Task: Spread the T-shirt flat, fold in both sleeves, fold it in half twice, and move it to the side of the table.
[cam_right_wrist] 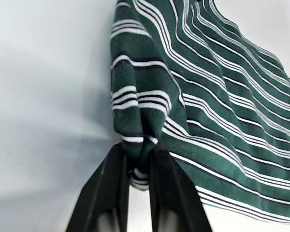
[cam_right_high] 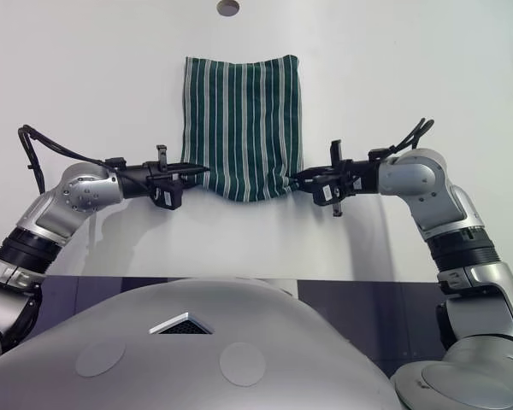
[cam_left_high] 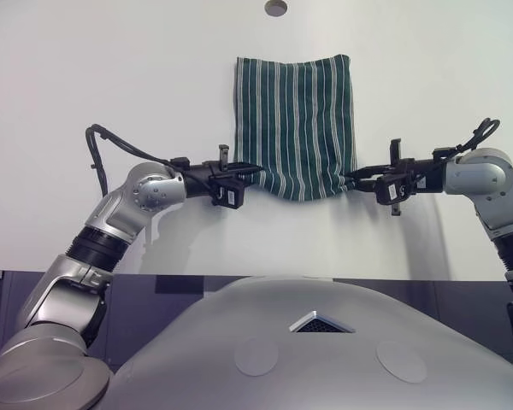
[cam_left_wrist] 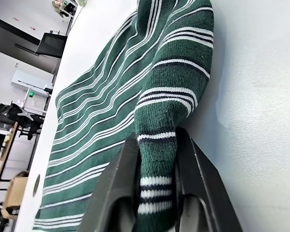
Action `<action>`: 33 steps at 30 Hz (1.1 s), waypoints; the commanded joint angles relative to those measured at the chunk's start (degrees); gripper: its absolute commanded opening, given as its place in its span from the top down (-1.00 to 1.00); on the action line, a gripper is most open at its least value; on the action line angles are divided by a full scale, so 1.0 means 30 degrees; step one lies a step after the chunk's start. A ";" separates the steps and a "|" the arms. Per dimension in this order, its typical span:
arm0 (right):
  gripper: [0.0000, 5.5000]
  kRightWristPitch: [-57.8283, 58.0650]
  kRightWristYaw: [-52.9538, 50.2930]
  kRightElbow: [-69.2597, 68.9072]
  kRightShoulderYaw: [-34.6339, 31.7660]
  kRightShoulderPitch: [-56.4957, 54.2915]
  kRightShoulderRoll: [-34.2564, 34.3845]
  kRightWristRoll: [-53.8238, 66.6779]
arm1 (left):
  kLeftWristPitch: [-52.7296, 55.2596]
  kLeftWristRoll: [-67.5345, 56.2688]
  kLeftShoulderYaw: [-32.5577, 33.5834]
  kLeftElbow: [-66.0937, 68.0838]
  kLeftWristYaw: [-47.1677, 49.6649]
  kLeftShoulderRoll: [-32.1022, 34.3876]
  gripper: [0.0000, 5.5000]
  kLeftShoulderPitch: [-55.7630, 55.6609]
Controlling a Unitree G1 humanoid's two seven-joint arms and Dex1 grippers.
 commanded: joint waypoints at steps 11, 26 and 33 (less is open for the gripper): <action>0.93 1.6037 0.5560 -0.8252 -0.2168 -0.0329 -0.3469 1.2750 | 1.4669 -1.5522 0.4128 -1.0521 -0.8785 0.7456 0.94 0.3379; 0.93 1.9149 0.5676 0.8470 -0.0471 -1.1834 0.5192 0.7836 | 1.7062 -1.1996 0.3715 0.6712 -0.9423 -0.1059 0.94 -0.8298; 0.52 1.6613 0.1436 1.1813 -0.1574 -1.2948 0.6949 0.5306 | 1.7343 -1.1131 0.5426 0.8437 -0.7436 -0.1917 0.56 -0.8769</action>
